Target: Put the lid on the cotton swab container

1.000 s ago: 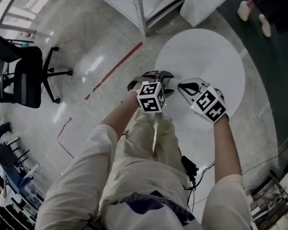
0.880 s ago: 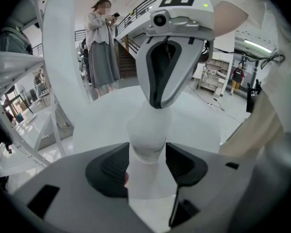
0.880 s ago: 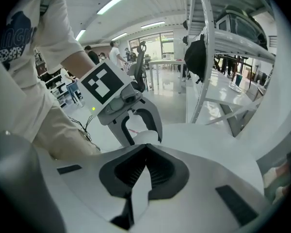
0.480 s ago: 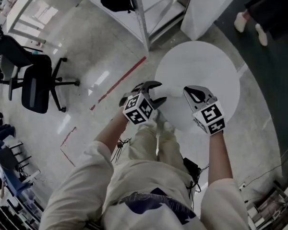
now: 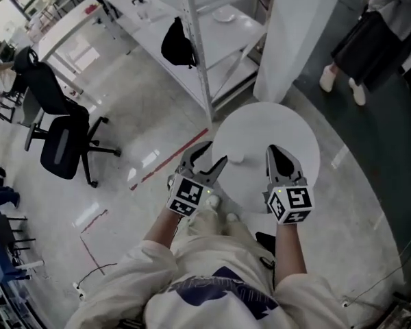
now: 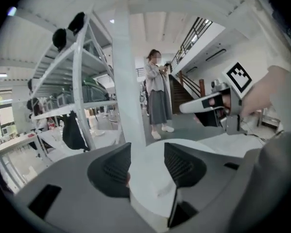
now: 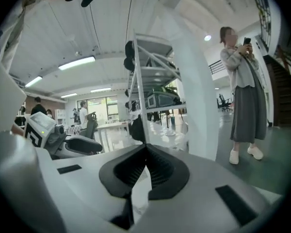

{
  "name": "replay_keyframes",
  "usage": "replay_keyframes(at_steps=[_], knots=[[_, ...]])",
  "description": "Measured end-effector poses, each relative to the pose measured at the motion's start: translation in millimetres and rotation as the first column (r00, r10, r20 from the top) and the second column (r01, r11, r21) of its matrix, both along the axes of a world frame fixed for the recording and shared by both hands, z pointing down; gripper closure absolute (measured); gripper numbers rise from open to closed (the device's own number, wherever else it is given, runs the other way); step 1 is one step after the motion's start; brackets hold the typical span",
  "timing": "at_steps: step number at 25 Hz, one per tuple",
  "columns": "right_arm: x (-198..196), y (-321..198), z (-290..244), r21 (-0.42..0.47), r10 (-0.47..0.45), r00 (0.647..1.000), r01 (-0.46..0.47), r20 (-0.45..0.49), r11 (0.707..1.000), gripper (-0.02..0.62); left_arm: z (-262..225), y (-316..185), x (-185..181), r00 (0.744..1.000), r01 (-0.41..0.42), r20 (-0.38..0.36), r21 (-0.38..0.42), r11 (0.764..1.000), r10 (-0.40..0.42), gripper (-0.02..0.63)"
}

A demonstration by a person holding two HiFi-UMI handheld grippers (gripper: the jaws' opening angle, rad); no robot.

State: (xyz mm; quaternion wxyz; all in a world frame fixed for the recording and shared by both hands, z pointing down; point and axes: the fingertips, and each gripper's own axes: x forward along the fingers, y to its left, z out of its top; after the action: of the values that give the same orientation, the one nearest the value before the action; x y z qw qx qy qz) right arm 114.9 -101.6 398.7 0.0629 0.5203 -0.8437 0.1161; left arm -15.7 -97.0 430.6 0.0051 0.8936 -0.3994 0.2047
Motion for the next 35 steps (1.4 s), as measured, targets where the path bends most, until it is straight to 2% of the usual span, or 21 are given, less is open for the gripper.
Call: replay_keyframes(at_steps=[4, 8, 11, 17, 21, 26, 31, 35], knots=[[5.9, 25.2, -34.7, 0.084, 0.019, 0.999, -0.022, 0.038, 0.996, 0.586, -58.9, 22.1, -2.7, 0.982, 0.159, -0.122, 0.1, 0.982, -0.146, 0.433], [6.8, 44.2, -57.5, 0.14, -0.001, 1.0, -0.003, 0.028, 0.99, 0.586, -100.3, 46.7, 1.5, 0.97, 0.209, -0.166, 0.188, 0.96, -0.178, 0.467], [9.8, 51.6, -69.3, 0.166, 0.016, 0.999, -0.022, 0.042, 0.986, 0.586, -113.5, 61.6, 3.2, 0.962, 0.236, -0.187, 0.211, 0.948, -0.198, 0.496], [2.9, 69.7, -83.4, 0.217, 0.052, 0.998, -0.058, 0.031, 0.975, 0.586, -125.1, 83.9, 5.5, 0.953, 0.245, -0.236, 0.241, 0.939, -0.189, 0.566], [-7.4, 72.3, -95.2, 0.275, 0.112, 0.993, -0.114, 0.021, 0.955, 0.586, -138.3, 85.3, -2.3, 0.936, 0.265, -0.299, 0.262, 0.928, -0.183, 0.604], [-39.6, 77.9, -124.1, 0.41, 0.122, 0.989, -0.077, -0.084, 0.909, 0.586, -154.9, 79.9, -16.4, 0.916, 0.281, -0.364, 0.288, 0.915, -0.167, 0.607], [-54.5, 75.5, -136.3, 0.448, 0.159, 0.984, -0.107, -0.08, 0.888, 0.586, -159.2, 66.4, -32.2, 0.921, 0.282, -0.353, 0.302, 0.91, -0.168, 0.607], [-52.1, 74.4, -131.2, 0.441, 0.179, 0.979, -0.117, -0.1, 0.89, 0.586, -173.6, 58.9, -33.3, 0.913, 0.279, -0.382, 0.333, 0.901, -0.141, 0.607]])
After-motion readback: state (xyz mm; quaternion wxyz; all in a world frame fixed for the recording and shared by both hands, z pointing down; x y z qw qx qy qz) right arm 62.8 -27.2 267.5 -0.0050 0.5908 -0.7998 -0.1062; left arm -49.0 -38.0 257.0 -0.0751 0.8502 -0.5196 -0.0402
